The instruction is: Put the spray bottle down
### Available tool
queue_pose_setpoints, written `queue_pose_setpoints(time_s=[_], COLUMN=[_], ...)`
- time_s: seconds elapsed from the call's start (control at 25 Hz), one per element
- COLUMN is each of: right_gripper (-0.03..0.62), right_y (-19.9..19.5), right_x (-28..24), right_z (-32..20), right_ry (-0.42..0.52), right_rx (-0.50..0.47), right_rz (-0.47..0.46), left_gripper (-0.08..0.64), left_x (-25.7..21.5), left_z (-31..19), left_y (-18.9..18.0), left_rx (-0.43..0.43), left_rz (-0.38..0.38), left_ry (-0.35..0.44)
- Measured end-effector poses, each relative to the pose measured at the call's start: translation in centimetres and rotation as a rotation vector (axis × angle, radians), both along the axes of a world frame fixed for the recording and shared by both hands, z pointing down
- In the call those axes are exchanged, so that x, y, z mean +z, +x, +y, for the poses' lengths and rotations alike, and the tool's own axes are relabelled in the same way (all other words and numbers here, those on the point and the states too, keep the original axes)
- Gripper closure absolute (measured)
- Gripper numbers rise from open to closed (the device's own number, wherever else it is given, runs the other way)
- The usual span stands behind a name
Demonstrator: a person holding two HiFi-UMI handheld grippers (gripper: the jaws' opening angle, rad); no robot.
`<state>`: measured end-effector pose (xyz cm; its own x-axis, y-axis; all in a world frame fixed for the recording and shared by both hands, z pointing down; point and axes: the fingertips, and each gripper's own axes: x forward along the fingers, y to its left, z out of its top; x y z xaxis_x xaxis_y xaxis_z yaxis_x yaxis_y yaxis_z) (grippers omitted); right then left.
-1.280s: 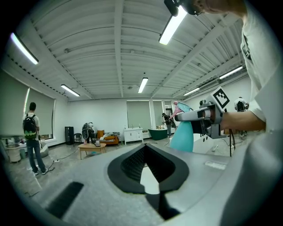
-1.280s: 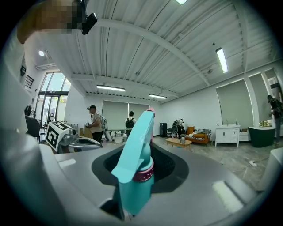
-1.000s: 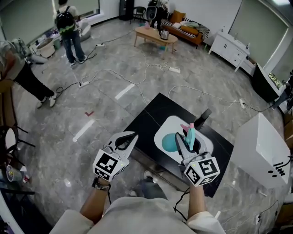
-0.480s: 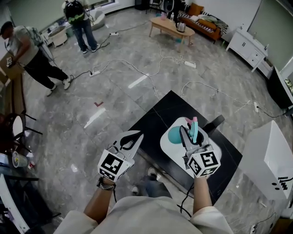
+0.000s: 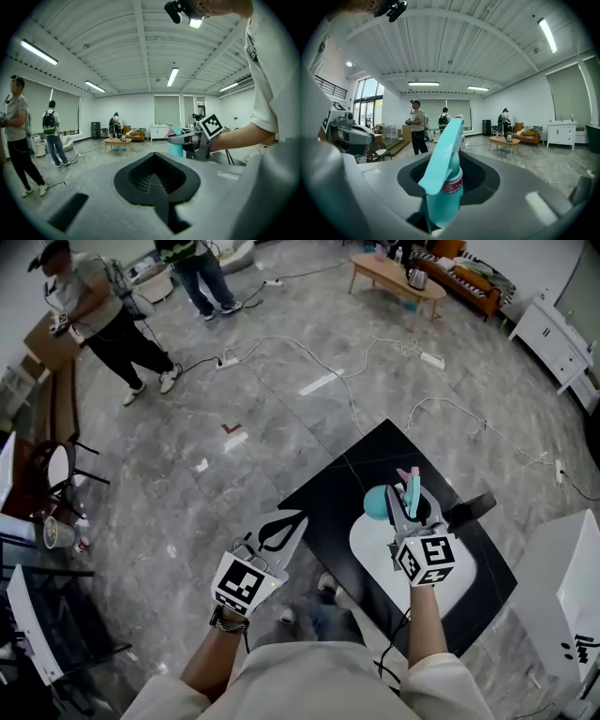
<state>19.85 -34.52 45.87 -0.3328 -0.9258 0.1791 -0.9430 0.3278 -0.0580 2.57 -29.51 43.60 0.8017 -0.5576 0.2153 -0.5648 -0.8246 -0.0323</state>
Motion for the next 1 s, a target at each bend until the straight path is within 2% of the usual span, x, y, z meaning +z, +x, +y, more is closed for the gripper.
queue_pose_setpoints(time_s=[0.12,0.32,0.48,0.72,1.0], right_gripper=[0.46,0.46,0.46,0.46,0.46], right_y=[0.6,1.0,1.4,1.5,0.3], right_x=[2.0,5.6,8.2,11.6,13.4], right_z=[-2.1,-5.2,-6.9,-9.4,-10.6], right_ry=[-0.005,-0.057,-0.083,-0.13,-0.155], right_rx=[-0.008,-0.033,-0.036,-0.01,-0.028], right_rz=[-0.006,-0.004,0.009,0.008,0.05], left_gripper=[0.555,0.555,0.555,0.555,0.555], left_x=[1.5,3.1,4.2,6.0,7.1], left_z=[-0.9,-2.0,-2.3,-3.4,-4.2], left_y=[0.0,0.1,-0.5,-1.0,-0.3], left_rx=[-0.026,-0.023,-0.05,-0.089,-0.08], left_rz=[-0.011,-0.051,-0.069,-0.061,-0.055], left_ry=[-0.036,-0.04,-0.072,-0.121,-0.145])
